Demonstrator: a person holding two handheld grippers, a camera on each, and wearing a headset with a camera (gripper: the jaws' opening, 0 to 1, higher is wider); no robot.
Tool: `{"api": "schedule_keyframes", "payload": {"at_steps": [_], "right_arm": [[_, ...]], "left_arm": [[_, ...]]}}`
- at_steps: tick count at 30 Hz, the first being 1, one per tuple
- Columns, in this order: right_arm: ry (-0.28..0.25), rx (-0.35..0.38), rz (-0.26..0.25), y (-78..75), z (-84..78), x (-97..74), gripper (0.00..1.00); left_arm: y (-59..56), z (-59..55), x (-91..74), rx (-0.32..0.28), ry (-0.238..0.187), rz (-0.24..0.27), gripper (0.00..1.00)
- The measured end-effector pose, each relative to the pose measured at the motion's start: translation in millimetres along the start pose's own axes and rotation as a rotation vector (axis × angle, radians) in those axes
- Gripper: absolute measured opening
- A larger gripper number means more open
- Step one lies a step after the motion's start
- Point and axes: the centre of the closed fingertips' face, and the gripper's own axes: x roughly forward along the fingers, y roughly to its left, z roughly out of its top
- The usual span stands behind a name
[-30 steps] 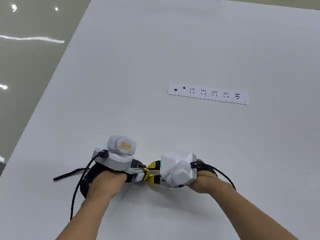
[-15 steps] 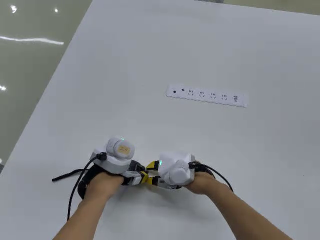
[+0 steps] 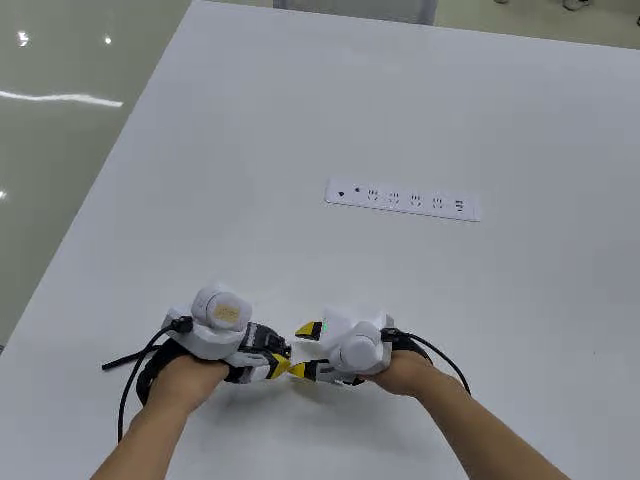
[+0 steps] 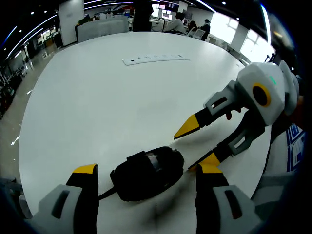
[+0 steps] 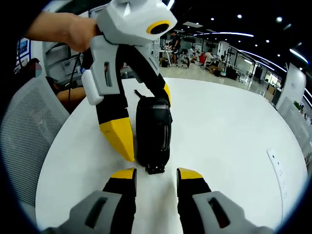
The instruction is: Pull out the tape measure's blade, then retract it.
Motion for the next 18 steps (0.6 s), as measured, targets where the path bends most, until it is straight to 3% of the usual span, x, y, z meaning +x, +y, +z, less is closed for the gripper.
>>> {"api": "schedule_keyframes", "payload": {"at_steps": [6, 18], "right_arm": [[-0.007, 0.041, -0.036, 6.9, 7.2, -19.5, 0.37], [-0.028, 0.128, -0.135, 15.1, 4.4, -60.5, 0.46]], "left_arm": [[-1.2, -4.7, -7.2, 0.045, -0.048, -0.02, 0.82], [-12.1, -18.2, -29.8, 0.124, -0.106, -0.058, 0.93]]}}
